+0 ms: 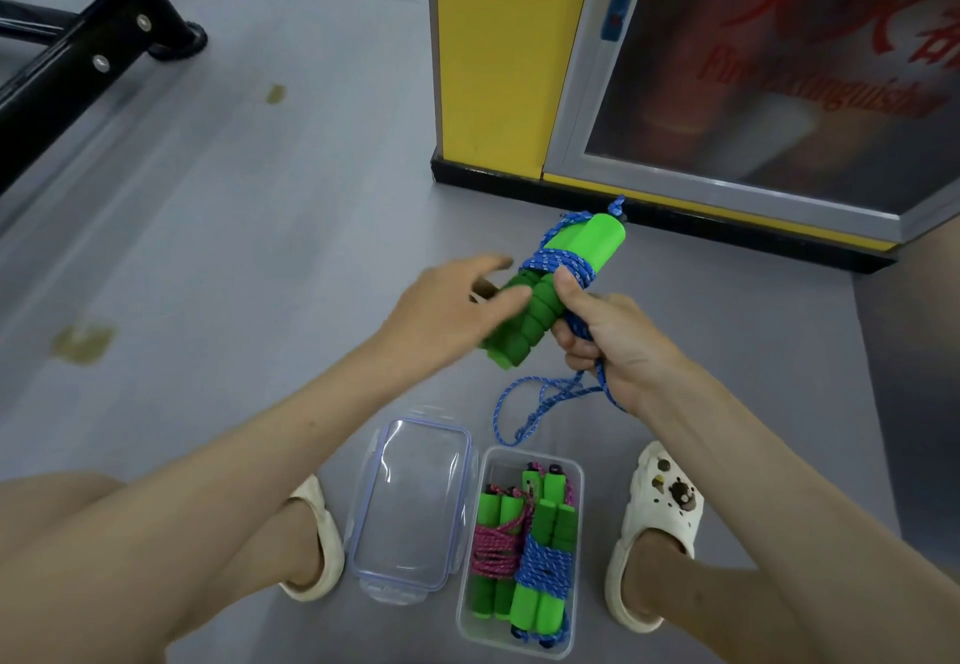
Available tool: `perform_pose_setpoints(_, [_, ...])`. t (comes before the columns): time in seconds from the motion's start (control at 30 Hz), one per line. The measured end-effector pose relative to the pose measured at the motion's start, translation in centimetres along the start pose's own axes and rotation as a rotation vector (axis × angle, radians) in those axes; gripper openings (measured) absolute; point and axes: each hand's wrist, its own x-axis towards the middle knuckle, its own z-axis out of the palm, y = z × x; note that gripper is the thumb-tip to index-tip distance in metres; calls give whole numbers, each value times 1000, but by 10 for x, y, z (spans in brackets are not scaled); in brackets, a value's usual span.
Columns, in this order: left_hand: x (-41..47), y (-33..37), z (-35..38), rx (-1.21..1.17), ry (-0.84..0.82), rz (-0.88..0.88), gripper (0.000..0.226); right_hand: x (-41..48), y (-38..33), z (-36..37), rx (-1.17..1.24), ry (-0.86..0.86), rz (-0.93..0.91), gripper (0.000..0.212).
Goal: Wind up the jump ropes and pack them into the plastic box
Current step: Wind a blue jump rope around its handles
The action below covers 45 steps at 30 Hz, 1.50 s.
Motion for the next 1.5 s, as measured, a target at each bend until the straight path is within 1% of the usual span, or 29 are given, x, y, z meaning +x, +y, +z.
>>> perform_pose_setpoints(0.07, [4, -3, -11, -277, -22, -157, 47, -1, -1, 1, 28, -67, -3, 38])
perform_pose_setpoints(0.1, [3, -3, -14, -394, -98, -234, 50, -2, -2, 3, 39, -97, -6, 38])
perform_pose_setpoints(0.13, [0, -4, -14, -494, -209, -298, 53, -2, -2, 5, 39, -122, -9, 39])
perform_pose_setpoints(0.17, [-3, -5, -12, -572, -318, -336, 55, -2, -2, 7, 30, -138, -11, 39])
perform_pose_setpoints(0.2, [-6, -5, -11, -640, -393, -346, 54, -3, -3, 8, 16, -145, -13, 40])
perform_pose_setpoints(0.23, [-8, -5, -11, -699, -424, -346, 51, -3, -3, 10, 1, -142, -15, 40])
perform_pose_setpoints(0.27, [-8, -6, -12, -733, -412, -346, 47, -3, -3, 11, -15, -132, -17, 40])
perform_pose_setpoints(0.37, [-5, -9, -16, -718, -303, -357, 36, -3, -2, 14, -89, -71, -28, 42])
perform_pose_setpoints(0.5, [-6, -12, -15, -683, -247, -365, 37, -3, -2, 15, -188, -37, 2, 44])
perform_pose_setpoints(0.57, [-6, -15, -16, -656, -204, -356, 37, -4, -4, 14, -242, -62, 19, 38])
perform_pose_setpoints(0.67, [-3, -18, -21, -622, -154, -347, 38, -5, -5, 11, -316, -97, 23, 18])
perform_pose_setpoints(0.7, [-3, -18, -22, -608, -152, -341, 37, -5, -5, 10, -313, -89, 19, 16])
perform_pose_setpoints(0.8, [-3, -19, -23, -560, -154, -308, 34, -3, -4, 11, -271, -24, 27, 21])
perform_pose_setpoints(0.93, [-4, -16, -22, -552, -149, -286, 34, -3, -1, 13, -228, 47, 29, 22])
perform_pose_setpoints(0.97, [-4, -16, -20, -521, -130, -270, 35, -2, 0, 13, -221, 53, 35, 22])
perform_pose_setpoints(1.0, [-3, -18, -18, -426, -92, -225, 38, -2, 1, 13, -225, 49, 43, 21])
perform_pose_setpoints(1.1, [-1, -24, -12, 118, 68, -46, 48, -3, 1, 14, -279, 15, 70, 20])
perform_pose_setpoints(1.13, [-3, -24, -10, 252, 121, -23, 50, -3, 1, 13, -303, 8, 72, 19])
perform_pose_setpoints(1.17, [-4, -24, -8, 339, 163, -5, 51, -3, 1, 13, -323, 3, 69, 19])
perform_pose_setpoints(1.23, [-7, -25, -3, 465, 225, 62, 53, -2, 2, 13, -331, -11, 65, 21])
perform_pose_setpoints(1.33, [-9, -27, 5, 614, 273, 183, 57, 1, 4, 15, -257, -35, 88, 24])
perform_pose_setpoints(1.5, [-10, -29, 12, 720, 330, 338, 63, 3, 5, 18, -132, -82, 110, 27])
